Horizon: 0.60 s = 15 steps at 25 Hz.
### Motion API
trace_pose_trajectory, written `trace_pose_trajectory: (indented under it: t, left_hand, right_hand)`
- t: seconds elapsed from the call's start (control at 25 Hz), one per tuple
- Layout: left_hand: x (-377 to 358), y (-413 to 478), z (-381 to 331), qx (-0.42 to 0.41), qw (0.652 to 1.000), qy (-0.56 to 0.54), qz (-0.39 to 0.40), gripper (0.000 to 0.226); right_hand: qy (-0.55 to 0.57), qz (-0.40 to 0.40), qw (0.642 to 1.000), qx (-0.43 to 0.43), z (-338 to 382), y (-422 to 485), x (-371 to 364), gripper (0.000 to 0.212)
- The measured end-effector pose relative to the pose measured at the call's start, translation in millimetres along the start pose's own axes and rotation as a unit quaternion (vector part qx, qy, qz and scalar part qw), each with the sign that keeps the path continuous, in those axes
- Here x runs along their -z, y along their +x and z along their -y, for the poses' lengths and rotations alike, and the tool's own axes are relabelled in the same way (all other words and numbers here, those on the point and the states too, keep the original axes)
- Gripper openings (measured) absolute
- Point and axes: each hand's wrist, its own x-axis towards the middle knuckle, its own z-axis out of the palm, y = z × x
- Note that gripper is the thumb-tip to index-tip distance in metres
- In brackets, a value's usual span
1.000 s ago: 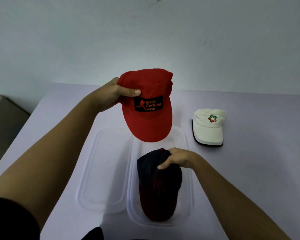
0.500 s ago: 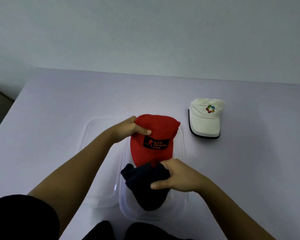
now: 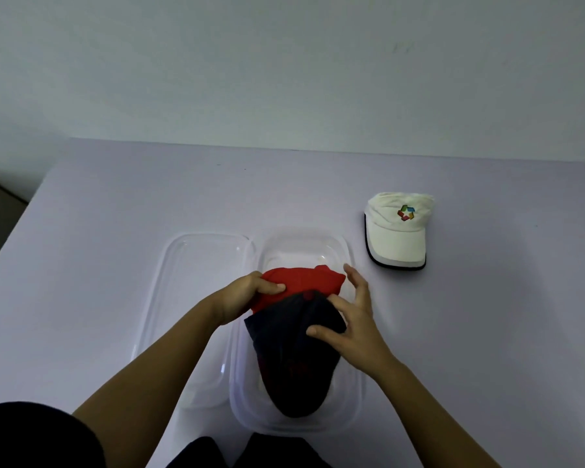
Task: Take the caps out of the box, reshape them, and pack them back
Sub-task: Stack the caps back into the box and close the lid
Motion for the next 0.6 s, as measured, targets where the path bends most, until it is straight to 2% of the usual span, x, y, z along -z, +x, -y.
trace_pose_trajectory:
  t: [0.16, 0.24, 0.32, 0.4, 0.44, 0.52, 0.6]
  left_hand:
    - [-2.2, -1.1, -0.9, 0.02, 0.998, -0.055, -0.003, 0.043]
    - [-5.4, -2.9, -1.3, 0.024, 0.998, -0.06, -0.01, 0.037]
    - [-12.3, -4.1, -0.3, 0.014, 0.999, -0.015, -0.037, 0.029]
    - [-21.0, -5.7, 1.1, -0.014, 0.996, 0.03, -0.081, 0.024]
    - [-24.0, -6.9, 1.7, -0.029, 0.993, 0.041, -0.11, 0.029]
    - [-27.1, -9.1, 5.3, -0.055, 0.98, 0.079, -0.177, 0.044]
    - [-33.5, -9.7, 11.2, -0.081, 0.956, 0.148, -0.24, 0.05]
  right_hand:
    - [-0.087, 0.005, 0.995, 0.049, -3.4, 13.1, -0.9, 0.071]
    - [-0.124, -0.043, 0.99, 0.057, -6.4, 14.9, -4.1, 0.069]
    - [-0.16, -0.077, 0.983, 0.04, -8.8, 16.0, -7.3, 0.075]
    - [-0.199, -0.076, 0.977, 0.0, -8.6, 17.6, -8.3, 0.097]
    - [-0.226, -0.071, 0.971, -0.016, -8.4, 18.8, -8.0, 0.106]
    - [-0.287, -0.064, 0.956, -0.023, -7.1, 21.0, -9.0, 0.111]
    - [-0.315, -0.065, 0.946, -0.024, -9.0, 23.9, -11.6, 0.108]
